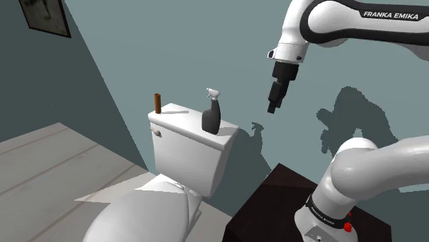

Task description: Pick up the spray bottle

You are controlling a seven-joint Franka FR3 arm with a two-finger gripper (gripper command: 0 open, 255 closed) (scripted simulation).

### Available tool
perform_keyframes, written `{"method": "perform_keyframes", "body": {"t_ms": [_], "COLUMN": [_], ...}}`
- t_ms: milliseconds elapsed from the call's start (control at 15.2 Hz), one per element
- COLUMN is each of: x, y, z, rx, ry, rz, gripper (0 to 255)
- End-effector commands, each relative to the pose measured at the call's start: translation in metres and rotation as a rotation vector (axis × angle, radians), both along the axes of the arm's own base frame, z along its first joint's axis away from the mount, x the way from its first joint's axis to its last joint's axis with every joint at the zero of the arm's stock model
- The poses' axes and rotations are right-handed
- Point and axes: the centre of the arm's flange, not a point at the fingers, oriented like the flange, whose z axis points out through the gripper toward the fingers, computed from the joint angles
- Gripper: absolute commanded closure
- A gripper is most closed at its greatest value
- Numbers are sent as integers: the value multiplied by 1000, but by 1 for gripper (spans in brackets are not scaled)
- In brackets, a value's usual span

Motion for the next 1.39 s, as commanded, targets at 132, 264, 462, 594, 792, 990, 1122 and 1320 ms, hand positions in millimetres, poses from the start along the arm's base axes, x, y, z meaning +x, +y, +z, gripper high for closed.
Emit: {"method": "perform_keyframes", "body": {"t_ms": [132, 264, 462, 594, 792, 990, 1122, 1320], "x": [31, 62, 109, 139, 185, 229, 258, 301], "y": [-1, -1, -2, -2, -1, -1, 0, 1], "z": [-4, -10, -20, -28, -42, -59, -71, -91], "rx": [-16, -32, -56, -72, -96, -120, -135, -159], "ry": [35, 69, 121, 156, 208, 259, 294, 346], "rz": [11, 22, 38, 49, 65, 81, 92, 108], "gripper": [0, 0, 0, 0, 0, 0, 0, 0]}}
